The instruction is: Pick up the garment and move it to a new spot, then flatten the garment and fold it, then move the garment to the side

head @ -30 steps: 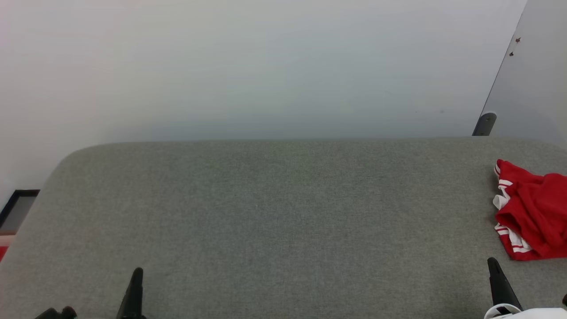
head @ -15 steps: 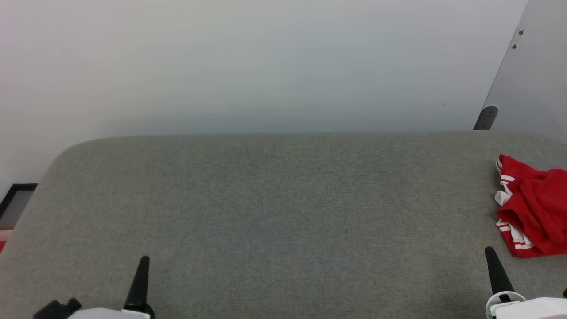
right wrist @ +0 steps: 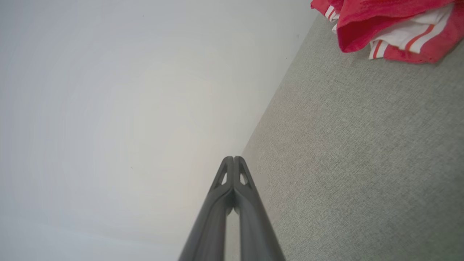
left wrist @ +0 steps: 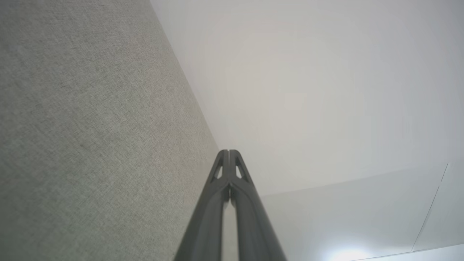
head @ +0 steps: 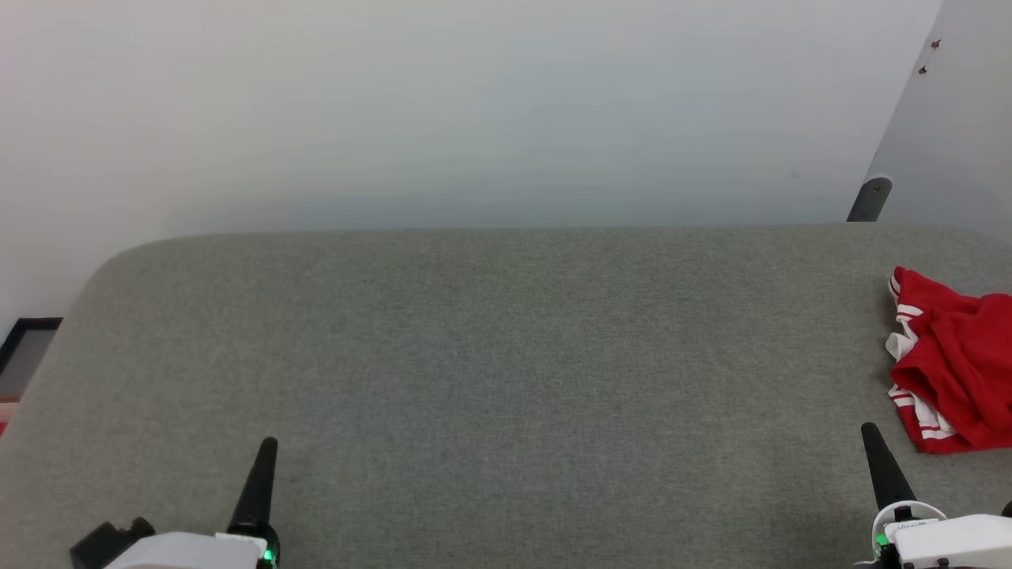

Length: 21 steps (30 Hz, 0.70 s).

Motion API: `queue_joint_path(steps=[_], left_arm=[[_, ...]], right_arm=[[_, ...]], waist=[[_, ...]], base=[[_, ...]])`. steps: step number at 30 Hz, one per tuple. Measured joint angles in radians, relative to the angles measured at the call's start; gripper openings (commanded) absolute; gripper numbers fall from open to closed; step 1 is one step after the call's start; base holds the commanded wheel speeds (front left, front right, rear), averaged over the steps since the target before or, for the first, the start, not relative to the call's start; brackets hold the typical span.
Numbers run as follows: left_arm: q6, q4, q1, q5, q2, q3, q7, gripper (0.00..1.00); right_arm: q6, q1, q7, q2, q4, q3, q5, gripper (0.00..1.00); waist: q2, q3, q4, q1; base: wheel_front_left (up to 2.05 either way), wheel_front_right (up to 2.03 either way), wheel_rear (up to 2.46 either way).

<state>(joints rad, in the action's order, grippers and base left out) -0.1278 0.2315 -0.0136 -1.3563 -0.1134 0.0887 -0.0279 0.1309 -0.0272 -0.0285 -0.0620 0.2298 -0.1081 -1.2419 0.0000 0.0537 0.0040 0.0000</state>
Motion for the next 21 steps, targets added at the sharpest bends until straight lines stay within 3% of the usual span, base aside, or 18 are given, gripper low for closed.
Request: queue_joint_path(steps=[21], left_arm=[[0.000,0.007,-0.047,-0.132,0.034,0.013,-0.047,0.00]], right_arm=[[0.000,-0.042,-0.044,0.005,0.009,-0.003,-0.191,0.00]], waist=[[0.0000,-0.027,-0.002,0.0000]], base=[[0.00,0.00,0.00]])
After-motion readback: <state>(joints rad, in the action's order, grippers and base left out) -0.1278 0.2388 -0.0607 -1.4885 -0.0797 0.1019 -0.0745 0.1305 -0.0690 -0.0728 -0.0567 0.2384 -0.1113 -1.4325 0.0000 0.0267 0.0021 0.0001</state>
